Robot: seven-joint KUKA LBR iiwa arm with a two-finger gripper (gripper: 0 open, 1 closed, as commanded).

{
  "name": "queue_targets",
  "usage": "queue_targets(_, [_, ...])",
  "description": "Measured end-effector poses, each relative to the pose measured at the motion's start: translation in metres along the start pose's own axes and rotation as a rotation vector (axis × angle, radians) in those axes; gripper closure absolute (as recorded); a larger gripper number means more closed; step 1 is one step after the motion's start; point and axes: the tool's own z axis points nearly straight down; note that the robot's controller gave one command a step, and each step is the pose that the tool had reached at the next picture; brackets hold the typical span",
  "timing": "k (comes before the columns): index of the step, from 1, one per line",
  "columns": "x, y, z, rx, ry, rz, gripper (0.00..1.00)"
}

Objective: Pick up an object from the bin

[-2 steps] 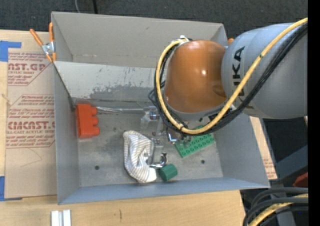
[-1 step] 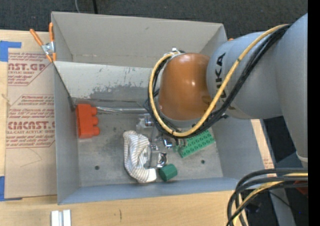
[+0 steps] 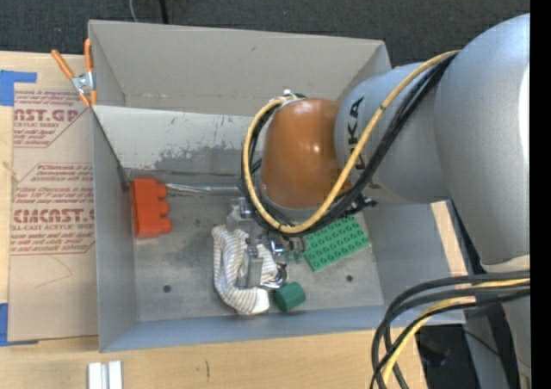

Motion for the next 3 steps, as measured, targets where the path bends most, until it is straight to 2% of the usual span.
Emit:
queue_targets(1, [-0.0035,-0.0252,0.0436,0.001,-0.004,-0.023,1.0])
queue_targets(3, [-0.0016,-0.0257,0.0386,0.0,-0.002,-0.022,1.0])
